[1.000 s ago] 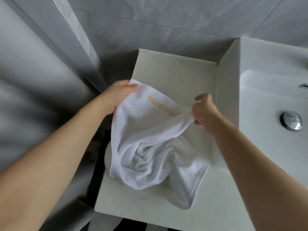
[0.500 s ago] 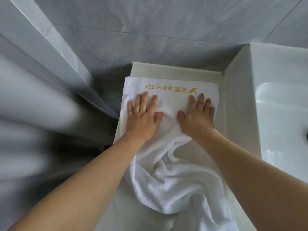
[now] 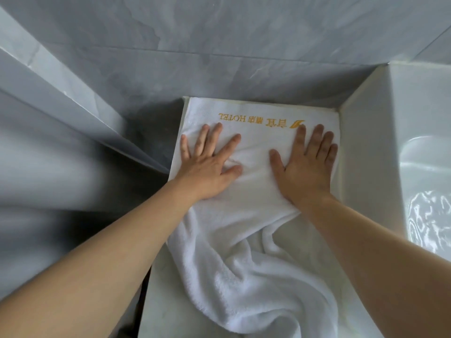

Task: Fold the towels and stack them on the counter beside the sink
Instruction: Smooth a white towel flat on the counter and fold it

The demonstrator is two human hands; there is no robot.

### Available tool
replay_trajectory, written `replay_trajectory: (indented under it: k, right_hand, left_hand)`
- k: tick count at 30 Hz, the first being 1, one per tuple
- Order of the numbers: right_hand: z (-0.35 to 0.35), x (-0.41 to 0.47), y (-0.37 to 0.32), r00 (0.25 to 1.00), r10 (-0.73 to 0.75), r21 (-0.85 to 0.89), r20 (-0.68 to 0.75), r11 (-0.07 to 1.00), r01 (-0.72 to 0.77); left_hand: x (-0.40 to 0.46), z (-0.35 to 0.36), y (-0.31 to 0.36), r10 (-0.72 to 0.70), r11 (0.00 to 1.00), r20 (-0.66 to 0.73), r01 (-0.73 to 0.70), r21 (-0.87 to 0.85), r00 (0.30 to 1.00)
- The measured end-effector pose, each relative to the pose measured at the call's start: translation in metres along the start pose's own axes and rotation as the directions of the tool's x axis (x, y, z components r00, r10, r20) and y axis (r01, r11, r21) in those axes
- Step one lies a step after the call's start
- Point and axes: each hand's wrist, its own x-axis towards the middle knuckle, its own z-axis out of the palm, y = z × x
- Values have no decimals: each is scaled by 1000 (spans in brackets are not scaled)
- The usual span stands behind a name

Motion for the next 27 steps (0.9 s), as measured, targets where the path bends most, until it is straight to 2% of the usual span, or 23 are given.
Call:
replay_trajectory:
  k: [2,6,12,14,17,20,21,22,24,25,27]
  right_hand:
    - [0,4,5,1000,-18,-4,8,1000,18]
    - [1,7,7,999,-42,-7,-7,999,42]
    - [4,8,10,997,-51,8,-51,999,52]
    - [3,9,14,996,-48,97,-72,994,55]
    - [-7,-3,20,980,-6,349,-197,934,76]
    - [-19,-45,21,927,101,386,-361,921,50]
    - [-23,-65,19,920,185,433,-346,901,-18]
    - [-27,-84,17,925,265,501,-272,860,-98]
    - [-31,-114,15,935,354,527,1,795,-301]
    - [-30,-125,17,929,348,476,127,800,-365]
    - [-31,-141,20,910,289,436,298,806,-399]
  left_hand:
    - [-1,5,3,-16,999,-22,15,-31,1000]
    - [-6,24,7,-31,999,-246,40,35,969]
    - [-2,29,5,-26,998,-284,41,44,958]
    - [-2,32,7,-26,998,-310,41,42,950]
    - [-3,32,9,-32,997,-317,53,57,948]
    - [-5,26,10,-40,996,-261,60,69,964]
    - [-5,23,10,-38,996,-230,56,73,972]
    - [-5,18,11,-36,996,-186,51,76,982]
    - [-9,8,13,-43,998,-116,47,35,992]
    - [-17,3,14,-42,999,-143,42,-2,989]
    - [-50,1,20,-82,989,-342,36,-140,936]
